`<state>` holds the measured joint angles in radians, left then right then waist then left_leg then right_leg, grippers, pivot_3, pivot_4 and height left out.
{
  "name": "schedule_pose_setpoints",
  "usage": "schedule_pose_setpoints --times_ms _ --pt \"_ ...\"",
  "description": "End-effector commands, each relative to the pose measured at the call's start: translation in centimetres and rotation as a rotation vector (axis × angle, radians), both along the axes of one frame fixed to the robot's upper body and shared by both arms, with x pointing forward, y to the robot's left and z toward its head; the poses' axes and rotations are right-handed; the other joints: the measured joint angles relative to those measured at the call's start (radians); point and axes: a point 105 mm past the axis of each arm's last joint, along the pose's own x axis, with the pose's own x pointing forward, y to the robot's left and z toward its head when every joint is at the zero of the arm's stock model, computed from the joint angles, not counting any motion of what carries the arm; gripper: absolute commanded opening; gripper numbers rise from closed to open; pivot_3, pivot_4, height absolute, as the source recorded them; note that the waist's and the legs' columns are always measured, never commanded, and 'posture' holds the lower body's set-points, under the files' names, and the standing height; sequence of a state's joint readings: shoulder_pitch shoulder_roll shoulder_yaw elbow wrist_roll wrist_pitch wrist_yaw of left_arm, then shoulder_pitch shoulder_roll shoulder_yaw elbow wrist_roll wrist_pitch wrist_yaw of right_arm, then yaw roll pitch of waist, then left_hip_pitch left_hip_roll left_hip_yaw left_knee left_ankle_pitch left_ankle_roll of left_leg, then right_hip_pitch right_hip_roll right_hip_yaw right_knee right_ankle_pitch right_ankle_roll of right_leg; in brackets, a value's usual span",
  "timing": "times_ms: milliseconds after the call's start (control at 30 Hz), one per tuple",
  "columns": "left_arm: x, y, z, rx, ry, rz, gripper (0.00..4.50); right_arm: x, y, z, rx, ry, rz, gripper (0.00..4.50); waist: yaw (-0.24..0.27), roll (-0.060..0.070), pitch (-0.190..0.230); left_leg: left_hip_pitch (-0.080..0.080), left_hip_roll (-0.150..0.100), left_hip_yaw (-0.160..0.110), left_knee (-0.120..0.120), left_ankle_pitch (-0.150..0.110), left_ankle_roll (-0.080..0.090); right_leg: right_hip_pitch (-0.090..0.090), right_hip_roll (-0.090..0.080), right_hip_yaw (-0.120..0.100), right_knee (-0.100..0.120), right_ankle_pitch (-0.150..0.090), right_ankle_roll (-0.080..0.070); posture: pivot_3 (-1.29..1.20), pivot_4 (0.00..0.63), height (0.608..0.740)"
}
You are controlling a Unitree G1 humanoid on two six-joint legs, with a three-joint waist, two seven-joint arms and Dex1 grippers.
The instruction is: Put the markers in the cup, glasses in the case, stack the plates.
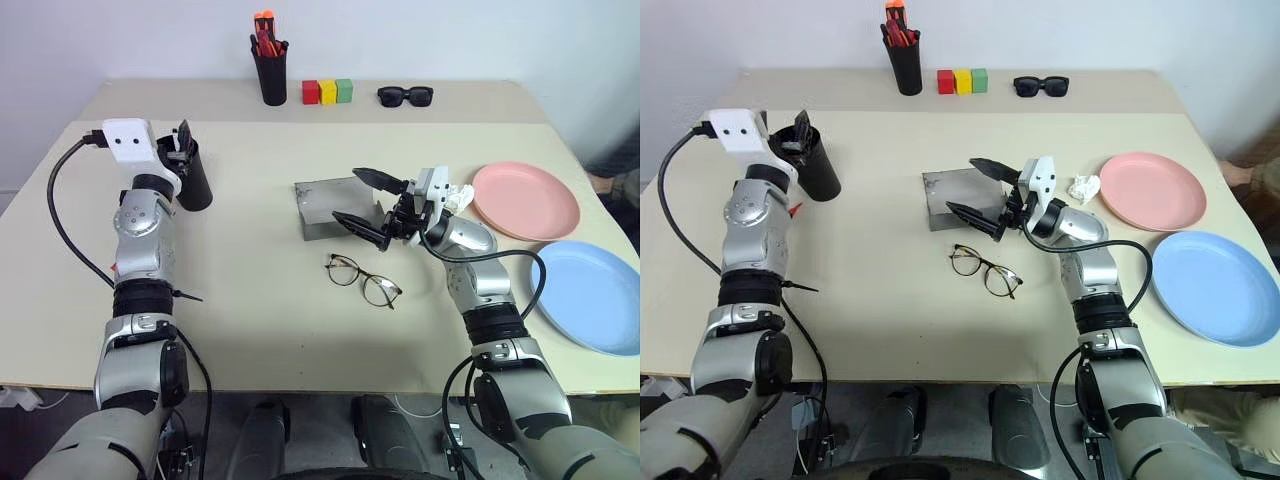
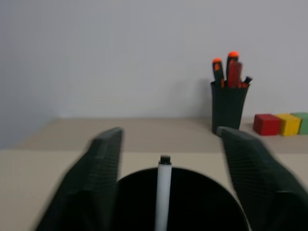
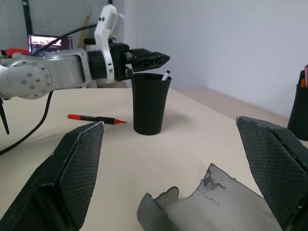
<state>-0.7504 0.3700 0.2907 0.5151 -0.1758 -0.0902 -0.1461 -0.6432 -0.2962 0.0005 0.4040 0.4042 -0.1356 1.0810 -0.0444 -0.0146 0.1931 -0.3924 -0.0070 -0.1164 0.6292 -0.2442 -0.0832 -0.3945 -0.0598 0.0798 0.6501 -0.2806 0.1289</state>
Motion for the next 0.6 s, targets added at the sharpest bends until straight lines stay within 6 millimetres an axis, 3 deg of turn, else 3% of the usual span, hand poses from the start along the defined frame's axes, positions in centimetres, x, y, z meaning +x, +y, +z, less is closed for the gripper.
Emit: schedule_pose_setpoints --times_ms 33,167,300,433,600 --pt "-1.7 0.6 4.0 -0.017 -0.113 -0.024 3.99 -0.2 -0.3 1.4 0.012 -0.053 -0.007 4.50 -0.002 0.000 0.000 0.000 0.000 0.000 0.000 0.000 0.000 0.000 0.000 0.000 0.000 0.000 0.000 0.00 0.150 0.740" --pt "-4.7 2.6 7.3 -0.069 -0.142 -0.065 3.99 -0.3 -0.3 1.2 0.000 -0.047 -0.004 4.50 -0.010 0.000 0.000 0.000 0.000 0.000 -0.001 0.000 0.000 -0.001 0.000 0.000 0.001 0.000 0.000 0.00 0.150 0.740" --pt "-7.7 6.4 7.5 0.018 0.001 -0.043 3.99 -0.7 0.1 0.5 -0.029 -0.015 0.024 4.50 -0.028 0.000 0.000 0.000 0.001 0.000 -0.001 0.000 0.000 -0.001 0.000 0.000 0.001 0.000 0.000 0.00 0.150 0.740" --pt "-9.3 9.1 4.3 0.199 0.327 -0.004 3.99 -2.1 1.4 -1.3 -0.118 0.041 0.134 4.50 -0.028 0.001 0.001 0.001 0.001 0.000 -0.002 0.000 0.000 -0.001 0.002 0.000 0.002 0.000 0.000 0.00 0.150 0.740" --pt "-10.4 10.2 1.7 0.345 0.616 -0.063 3.99 -3.2 2.4 -2.9 -0.189 0.068 0.230 4.50 -0.017 0.000 0.001 0.001 0.001 -0.001 0.000 0.000 0.000 0.000 0.002 0.000 0.002 0.000 -0.001 0.00 0.150 0.740"
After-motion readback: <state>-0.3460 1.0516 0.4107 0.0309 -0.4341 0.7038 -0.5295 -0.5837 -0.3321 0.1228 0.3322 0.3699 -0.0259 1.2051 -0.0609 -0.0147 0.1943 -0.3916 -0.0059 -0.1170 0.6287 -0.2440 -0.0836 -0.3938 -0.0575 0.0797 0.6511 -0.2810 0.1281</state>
